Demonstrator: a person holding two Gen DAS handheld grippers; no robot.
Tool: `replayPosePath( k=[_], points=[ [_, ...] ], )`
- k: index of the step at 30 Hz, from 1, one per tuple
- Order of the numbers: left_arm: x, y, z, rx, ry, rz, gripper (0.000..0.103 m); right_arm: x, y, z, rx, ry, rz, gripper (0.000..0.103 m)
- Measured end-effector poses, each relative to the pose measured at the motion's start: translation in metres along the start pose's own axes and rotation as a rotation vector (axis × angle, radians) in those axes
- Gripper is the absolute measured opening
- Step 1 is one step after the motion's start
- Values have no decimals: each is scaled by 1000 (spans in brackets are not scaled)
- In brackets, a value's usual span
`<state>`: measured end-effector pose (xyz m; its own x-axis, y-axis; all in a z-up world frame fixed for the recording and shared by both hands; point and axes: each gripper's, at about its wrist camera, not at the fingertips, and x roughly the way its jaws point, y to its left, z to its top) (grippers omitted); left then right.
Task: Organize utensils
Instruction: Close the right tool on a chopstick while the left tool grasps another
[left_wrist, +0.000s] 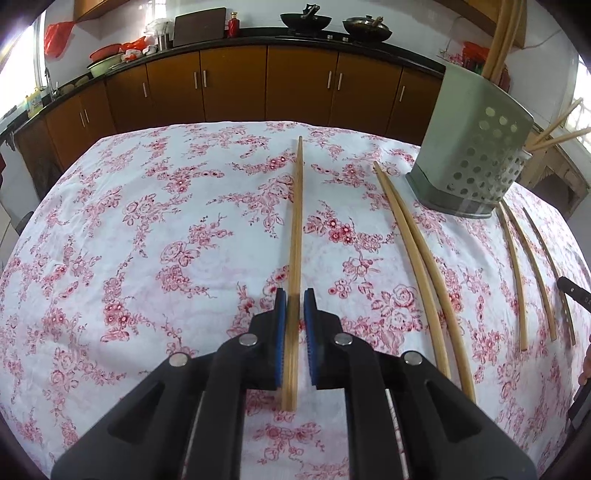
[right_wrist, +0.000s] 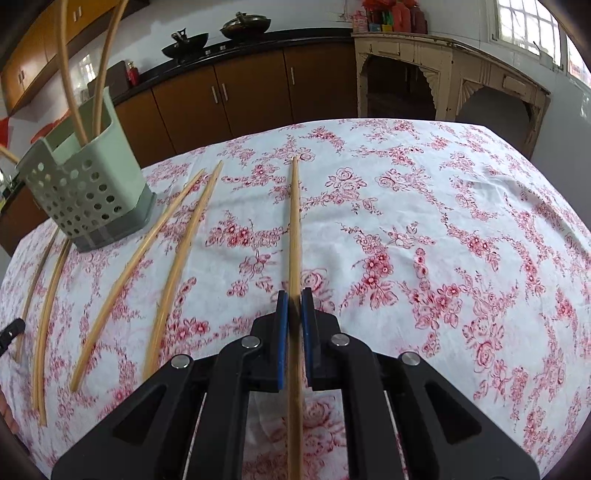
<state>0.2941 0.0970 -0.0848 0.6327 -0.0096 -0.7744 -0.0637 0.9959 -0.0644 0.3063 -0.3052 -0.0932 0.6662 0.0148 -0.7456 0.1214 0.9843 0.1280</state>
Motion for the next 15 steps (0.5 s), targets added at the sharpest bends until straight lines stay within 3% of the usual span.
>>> replayPosePath(
  k=[7, 15],
  points=[
    [-3, -9, -5, 39, 5, 36, 10, -4, -2, -5, -6, 2, 11, 8],
    [-5, -9, -7, 49, 15, 27, 8, -14, -11, -5, 30, -24, 38, 8]
  ],
)
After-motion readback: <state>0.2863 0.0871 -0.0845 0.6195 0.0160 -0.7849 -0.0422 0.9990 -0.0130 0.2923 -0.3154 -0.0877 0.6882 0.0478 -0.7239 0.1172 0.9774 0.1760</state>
